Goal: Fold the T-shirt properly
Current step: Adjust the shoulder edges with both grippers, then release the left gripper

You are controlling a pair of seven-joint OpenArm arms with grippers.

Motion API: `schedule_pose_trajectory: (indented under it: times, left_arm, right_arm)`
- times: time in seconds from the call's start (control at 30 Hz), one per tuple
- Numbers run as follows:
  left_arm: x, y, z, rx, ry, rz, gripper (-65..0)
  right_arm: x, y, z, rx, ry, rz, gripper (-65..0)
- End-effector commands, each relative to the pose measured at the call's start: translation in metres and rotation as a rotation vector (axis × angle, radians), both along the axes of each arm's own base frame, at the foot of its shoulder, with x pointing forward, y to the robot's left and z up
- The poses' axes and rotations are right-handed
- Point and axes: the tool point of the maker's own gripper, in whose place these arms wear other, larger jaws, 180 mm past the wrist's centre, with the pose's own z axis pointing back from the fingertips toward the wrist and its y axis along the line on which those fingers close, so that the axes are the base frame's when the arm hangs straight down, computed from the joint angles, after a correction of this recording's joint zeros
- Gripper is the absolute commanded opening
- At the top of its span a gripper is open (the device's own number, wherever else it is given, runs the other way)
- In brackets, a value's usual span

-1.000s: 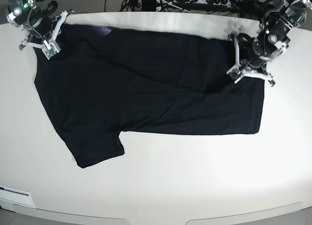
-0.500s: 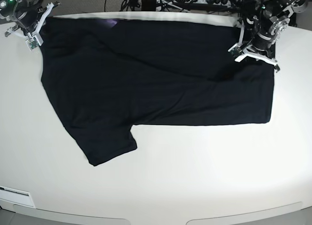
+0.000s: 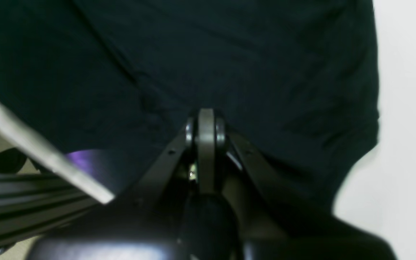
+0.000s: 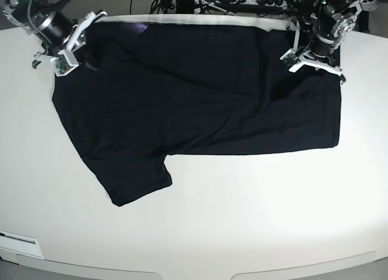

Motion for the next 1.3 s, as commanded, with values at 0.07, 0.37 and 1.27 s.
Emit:
schedule_pose_trajectory:
  times: [0.07,0.37,1.27]
  left_arm:
    - [0.02,-0.005,0.024,-0.004,-0.111,-0.012,-65.0]
    - [0.045,0.002,0.064,0.078,-0.337,0.007,-61.5]
    - [0.067,0.027,0.101,0.078,-0.527,0.15,-62.3]
  right_arm:
    - [-0.004,0.008,-0.023,0.0,0.04,0.02,-65.0]
    - [-0.022,-0.024,-0.08,-0.177,0.149,-0.058,-65.0]
    - [-0.065,-0.035,-0.071,-0.268,0.245,-0.226,-65.0]
